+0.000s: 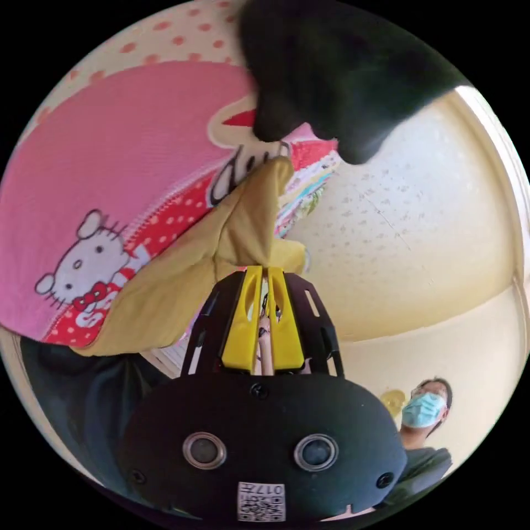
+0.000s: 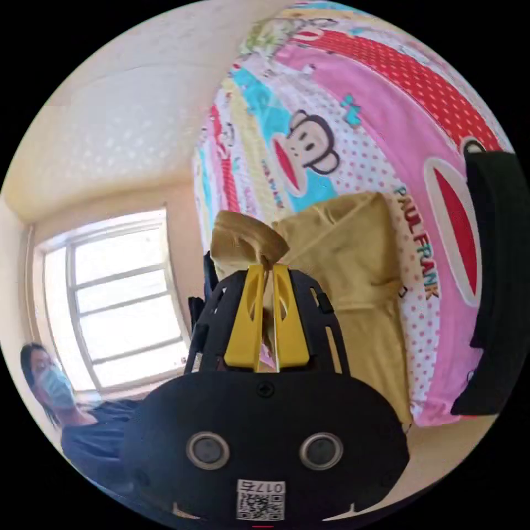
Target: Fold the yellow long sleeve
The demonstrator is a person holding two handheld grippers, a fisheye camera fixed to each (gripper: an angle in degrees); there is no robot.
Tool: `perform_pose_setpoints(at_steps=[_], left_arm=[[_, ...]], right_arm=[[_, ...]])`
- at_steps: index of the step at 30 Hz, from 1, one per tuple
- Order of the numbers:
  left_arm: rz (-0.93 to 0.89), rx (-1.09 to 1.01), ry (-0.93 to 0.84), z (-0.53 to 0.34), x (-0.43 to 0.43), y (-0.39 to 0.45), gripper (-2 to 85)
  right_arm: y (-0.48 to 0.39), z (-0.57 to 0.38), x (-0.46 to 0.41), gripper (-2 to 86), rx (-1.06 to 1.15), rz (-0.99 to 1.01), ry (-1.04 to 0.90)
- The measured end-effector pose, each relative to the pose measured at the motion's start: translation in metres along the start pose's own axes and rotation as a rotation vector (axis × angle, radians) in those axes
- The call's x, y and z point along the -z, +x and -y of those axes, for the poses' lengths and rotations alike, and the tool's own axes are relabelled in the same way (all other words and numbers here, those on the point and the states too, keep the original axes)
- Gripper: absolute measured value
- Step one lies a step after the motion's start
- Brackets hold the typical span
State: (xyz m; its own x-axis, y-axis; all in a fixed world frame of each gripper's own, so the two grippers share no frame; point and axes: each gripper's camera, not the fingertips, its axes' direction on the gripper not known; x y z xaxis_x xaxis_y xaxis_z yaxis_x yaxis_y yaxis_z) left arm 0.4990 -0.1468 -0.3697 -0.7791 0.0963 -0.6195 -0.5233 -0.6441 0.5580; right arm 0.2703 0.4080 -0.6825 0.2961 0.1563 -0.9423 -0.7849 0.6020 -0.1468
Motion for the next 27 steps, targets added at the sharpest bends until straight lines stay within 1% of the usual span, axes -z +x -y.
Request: perform_pose_setpoints(at_steps=[1, 2, 3, 4, 6, 8, 10, 12, 13, 14, 15, 17, 18, 19, 20, 22, 23, 25, 27], left_arm=[[-0.088, 0.085, 0.065, -0.002, 0.004, -0.018, -0.4], [-0.14, 0.111, 0.091, -0.004, 0.005, -0.024, -0.4], [-0.246, 0.129, 0.134, -0.007, 0.005, -0.03, -0.4], [-0.322, 0.104, 0.151, -0.01, 0.004, -0.029, -0.4], [-0.325, 0.041, 0.118, -0.012, 0.003, -0.022, -0.2], [-0.212, -0.004, 0.065, -0.016, 0.002, -0.014, 0.2], [-0.051, -0.055, -0.005, -0.021, -0.002, -0.012, 1.8], [0.025, -0.076, -0.014, -0.024, -0.001, -0.015, 3.7], [0.069, -0.078, 0.022, -0.027, 0.005, -0.018, 5.1], [0.082, -0.079, 0.045, -0.029, 0.008, -0.019, 5.9], [0.091, -0.093, 0.096, -0.033, 0.016, -0.017, 7.4], [0.124, -0.184, 0.146, -0.038, 0.022, -0.003, 7.8], [0.204, -0.255, 0.139, -0.038, 0.017, 0.012, 7.9], [0.31, -0.323, 0.108, -0.035, 0.006, 0.028, 8.6], [0.365, -0.36, 0.09, -0.033, -0.001, 0.037, 9.2], [0.544, -0.53, 0.041, -0.025, -0.036, 0.069, 10.5], [0.579, -0.573, 0.039, -0.023, -0.045, 0.076, 10.6], [0.709, -0.703, 0.031, -0.009, -0.084, 0.093, 10.8], [0.813, -0.75, 0.004, 0.008, -0.115, 0.095, 11.0]], right_arm=[[0.015, -0.003, -0.013, 2.7, -0.083, -0.042, -0.042], [0.007, -0.008, -0.023, 2.5, -0.032, -0.038, -0.067], [-0.003, -0.01, -0.026, 2.5, -0.001, -0.047, -0.077], [-0.029, -0.016, -0.029, 2.4, 0.065, -0.074, -0.073], [-0.078, -0.029, -0.026, 2.3, 0.176, -0.067, -0.035], [-0.146, -0.05, -0.01, 2.3, 0.397, 0.093, 0.023], [-0.177, -0.064, 0.007, 2.2, 0.504, 0.149, 0.067], [-0.179, -0.067, 0.015, 2.2, 0.468, 0.057, 0.111], [-0.164, -0.06, 0.013, 2.1, 0.405, -0.032, 0.123], [-0.138, -0.048, 0.007, 2.0, 0.315, -0.111, 0.124], [-0.123, -0.041, 0.003, 1.9, 0.264, -0.141, 0.116], [-0.057, -0.013, -0.021, 1.4, 0.086, -0.258, 0.037], [-0.04, -0.008, -0.026, 1.3, 0.03, -0.3, 0.015], [-0.013, -0.002, -0.031, 1.1, -0.103, -0.38, -0.01], [0.001, -0.002, -0.03, 1.0, -0.185, -0.406, 0.0], [0.003, -0.003, -0.026, 1.0, -0.174, -0.377, 0.028], [-0.001, -0.005, -0.025, 1.1, -0.176, -0.401, 0.019], [-0.01, -0.01, -0.022, 1.5, -0.158, -0.415, 0.016], [-0.028, -0.016, -0.014, 2.3, -0.057, -0.329, 0.061]])
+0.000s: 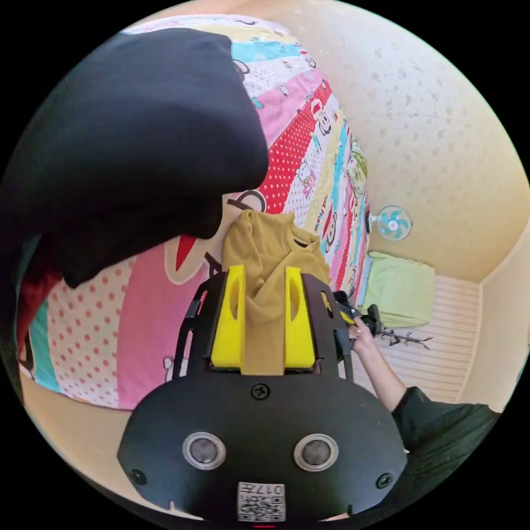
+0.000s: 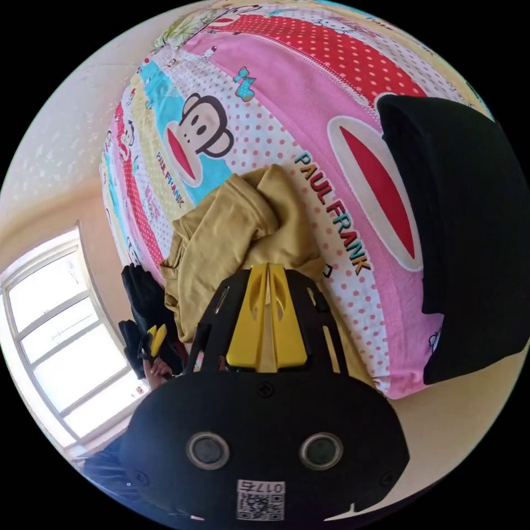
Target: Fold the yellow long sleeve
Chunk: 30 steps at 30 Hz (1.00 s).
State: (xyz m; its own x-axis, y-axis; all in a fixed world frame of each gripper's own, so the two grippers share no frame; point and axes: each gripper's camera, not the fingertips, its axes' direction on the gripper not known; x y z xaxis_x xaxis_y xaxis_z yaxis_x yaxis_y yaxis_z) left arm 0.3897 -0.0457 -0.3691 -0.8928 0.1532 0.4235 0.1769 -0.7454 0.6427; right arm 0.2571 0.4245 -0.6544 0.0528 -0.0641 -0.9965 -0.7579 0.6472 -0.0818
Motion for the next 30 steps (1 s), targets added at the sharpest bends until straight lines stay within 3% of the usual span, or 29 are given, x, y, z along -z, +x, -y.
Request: perform_pose_setpoints(at_steps=[3, 9, 12, 16, 22, 24, 26, 30], left_arm=[[0.116, -0.01, -0.051, 0.02, -0.04, 0.006, 11.4], [0.201, 0.034, -0.121, 0.02, -0.088, -0.004, 8.2], [0.149, 0.05, -0.072, 0.015, -0.073, -0.006, 5.0], [0.057, 0.066, 0.066, 0.002, -0.026, -0.012, 3.8], [-0.046, 0.155, 0.114, 0.004, -0.021, -0.059, 3.8], [-0.13, 0.251, 0.122, 0.003, -0.033, -0.08, 4.2], [-0.175, 0.311, 0.13, -0.003, -0.038, -0.094, 5.1], [-0.106, 0.181, 0.147, -0.034, -0.018, -0.083, 9.4]], right_arm=[[-0.014, 0.0, 0.013, 5.9, 0.048, 0.15, 0.056], [-0.012, 0.037, -0.017, 11.2, -0.131, 0.035, 0.045], [-0.014, 0.043, -0.014, 7.8, -0.169, 0.049, 0.071], [-0.048, 0.018, 0.039, 4.7, -0.034, 0.081, 0.148], [-0.045, -0.018, 0.097, 4.9, 0.079, 0.02, 0.259], [-0.023, -0.005, 0.083, 5.8, 0.102, -0.028, 0.184], [0.024, 0.006, 0.058, 7.2, -0.042, -0.109, -0.005], [0.052, -0.025, 0.088, 8.2, -0.015, -0.005, 0.048]])
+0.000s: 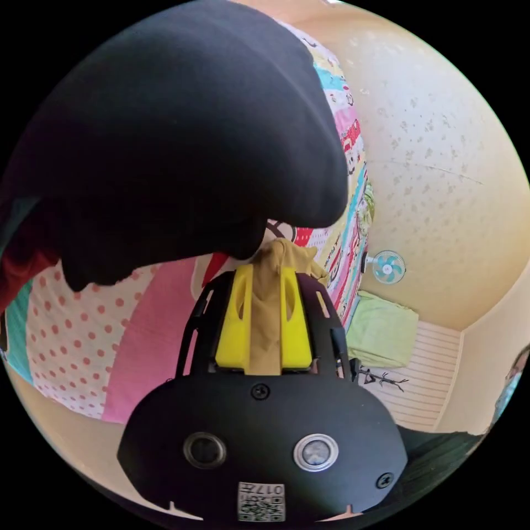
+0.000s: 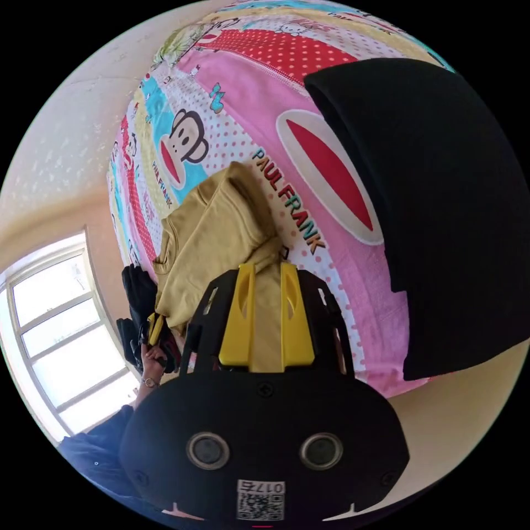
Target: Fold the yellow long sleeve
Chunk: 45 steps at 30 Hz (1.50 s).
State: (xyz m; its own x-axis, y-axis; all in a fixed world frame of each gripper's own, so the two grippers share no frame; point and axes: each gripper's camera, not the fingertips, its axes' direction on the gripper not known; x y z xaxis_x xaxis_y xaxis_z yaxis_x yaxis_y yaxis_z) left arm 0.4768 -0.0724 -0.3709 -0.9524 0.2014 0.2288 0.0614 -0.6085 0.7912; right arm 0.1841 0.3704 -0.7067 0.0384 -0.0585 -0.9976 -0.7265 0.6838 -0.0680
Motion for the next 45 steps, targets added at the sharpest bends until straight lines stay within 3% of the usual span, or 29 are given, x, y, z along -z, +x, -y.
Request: perform_pose_setpoints(at_steps=[8, 14, 18, 21, 24, 28, 32, 35, 39, 42, 45], left_arm=[[0.208, -0.137, -0.375, -0.12, -0.033, -0.033, 13.5], [0.254, -0.019, -0.41, -0.158, -0.043, -0.049, 4.9], [0.274, -0.051, -0.394, -0.146, -0.013, -0.025, 3.1], [0.156, -0.101, -0.298, -0.12, 0.018, -0.004, 2.9], [0.105, -0.082, -0.199, -0.075, 0.032, 0.008, 3.9], [0.131, -0.068, -0.159, -0.028, 0.025, 0.002, 12.3], [0.114, -0.11, -0.157, -0.037, 0.028, -0.008, 13.5], [0.216, -0.13, -0.203, -0.066, 0.021, -0.025, 14.3], [0.243, -0.026, -0.317, -0.096, -0.009, -0.069, 15.5], [0.238, 0.105, -0.244, -0.102, -0.009, -0.087, 10.7], [0.211, 0.199, -0.321, -0.103, -0.01, -0.093, 7.1]], right_arm=[[0.05, -0.103, -0.014, 11.6, 0.242, -0.271, -0.335], [0.075, -0.122, 0.006, 4.6, 0.24, -0.179, -0.432], [0.05, -0.114, 0.053, 3.5, 0.342, -0.172, -0.431], [0.021, -0.095, 0.093, 3.4, 0.43, -0.098, -0.362], [0.003, -0.051, 0.116, 4.0, 0.424, -0.023, -0.285], [0.005, 0.009, 0.109, 8.5, 0.349, -0.005, -0.292], [0.017, 0.004, 0.124, 11.5, 0.372, -0.046, -0.271], [0.041, -0.018, 0.118, 11.7, 0.361, -0.115, -0.314], [0.077, -0.035, 0.103, 10.8, 0.305, -0.113, -0.353], [0.095, -0.039, 0.09, 8.3, 0.24, -0.067, -0.391], [0.095, -0.037, 0.098, 5.4, 0.202, 0.015, -0.425]])
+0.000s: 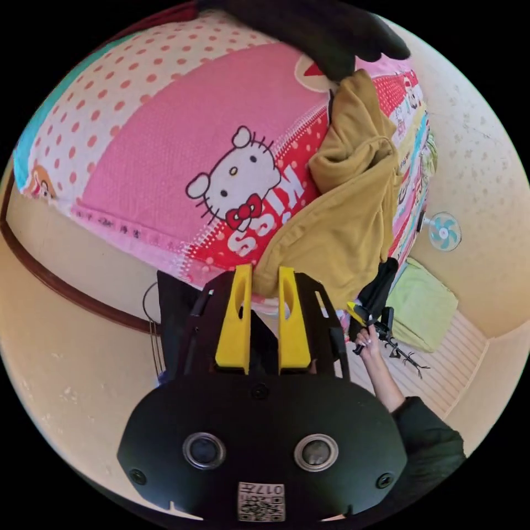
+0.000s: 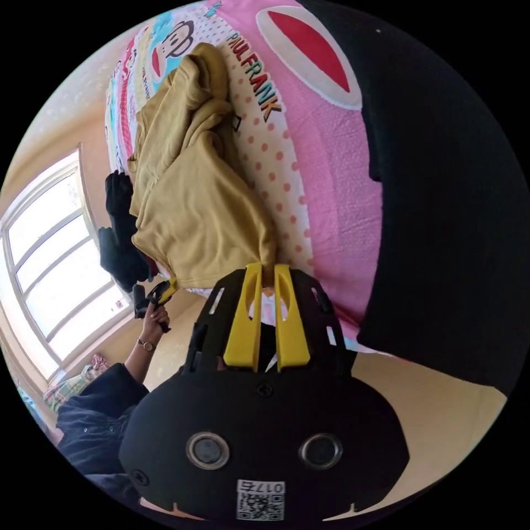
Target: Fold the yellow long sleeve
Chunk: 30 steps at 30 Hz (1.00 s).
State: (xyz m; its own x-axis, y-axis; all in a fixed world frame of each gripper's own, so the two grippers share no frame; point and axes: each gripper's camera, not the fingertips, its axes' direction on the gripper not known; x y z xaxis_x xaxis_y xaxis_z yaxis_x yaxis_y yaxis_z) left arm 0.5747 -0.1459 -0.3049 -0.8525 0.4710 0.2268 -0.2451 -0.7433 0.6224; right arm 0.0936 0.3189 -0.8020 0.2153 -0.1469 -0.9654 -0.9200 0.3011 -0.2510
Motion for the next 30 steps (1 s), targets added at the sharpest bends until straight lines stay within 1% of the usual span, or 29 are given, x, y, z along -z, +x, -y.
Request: perform_pose_setpoints(at_steps=[2, 4, 5, 7, 11, 13, 15, 17, 19, 20, 21, 22, 24, 26, 30], left_arm=[[0.016, -0.037, -0.042, -0.007, 0.005, 0.002, 5.9], [-0.045, -0.074, -0.059, -0.027, 0.02, -0.007, 5.2], [-0.081, -0.075, -0.068, -0.034, 0.023, -0.012, 5.1], [-0.169, -0.005, -0.123, -0.069, 0.029, -0.038, 4.7], [-0.254, 0.082, -0.152, -0.131, 0.042, -0.076, 4.3], [-0.412, 0.158, -0.083, -0.168, 0.055, -0.096, 4.2], [-0.482, 0.199, -0.042, -0.192, 0.063, -0.1, 4.2], [-0.472, 0.194, -0.034, -0.207, 0.067, -0.097, 4.2], [-0.443, 0.182, -0.041, -0.211, 0.067, -0.093, 4.3], [-0.457, 0.181, -0.036, -0.208, 0.066, -0.092, 4.3], [-0.511, 0.172, -0.023, -0.197, 0.065, -0.089, 4.3], [-0.567, 0.159, -0.01, -0.18, 0.064, -0.085, 4.4], [-0.622, 0.115, 0.014, -0.144, 0.067, -0.07, 4.4], [-0.645, 0.053, 0.041, -0.1, 0.074, -0.049, 4.4], [-0.66, -0.103, 0.143, 0.014, 0.095, 0.008, 4.8]], right_arm=[[-0.01, -0.012, 0.011, 4.2, 0.056, 0.005, -0.061], [-0.016, -0.031, 0.025, 3.8, 0.116, 0.007, -0.094], [-0.015, -0.047, 0.034, 3.6, 0.144, 0.058, -0.127], [-0.008, -0.076, 0.044, 3.4, 0.141, 0.13, -0.177], [0.005, -0.161, 0.057, 3.2, 0.15, 0.143, -0.292], [0.011, -0.193, 0.069, 3.2, 0.157, 0.206, -0.264], [0.023, -0.219, 0.081, 3.2, 0.114, 0.316, -0.236], [0.04, -0.243, 0.091, 3.1, 0.045, 0.385, -0.199], [0.051, -0.249, 0.095, 3.1, 0.01, 0.418, -0.179], [0.057, -0.243, 0.098, 3.0, -0.002, 0.447, -0.155], [0.058, -0.237, 0.1, 3.0, -0.001, 0.465, -0.139], [0.055, -0.22, 0.104, 3.0, 0.011, 0.497, -0.105], [0.039, -0.183, 0.111, 3.0, 0.066, 0.515, -0.074], [0.0, -0.119, 0.124, 3.0, 0.185, 0.481, -0.036], [-0.06, -0.012, 0.14, 3.2, 0.293, 0.398, 0.059]])
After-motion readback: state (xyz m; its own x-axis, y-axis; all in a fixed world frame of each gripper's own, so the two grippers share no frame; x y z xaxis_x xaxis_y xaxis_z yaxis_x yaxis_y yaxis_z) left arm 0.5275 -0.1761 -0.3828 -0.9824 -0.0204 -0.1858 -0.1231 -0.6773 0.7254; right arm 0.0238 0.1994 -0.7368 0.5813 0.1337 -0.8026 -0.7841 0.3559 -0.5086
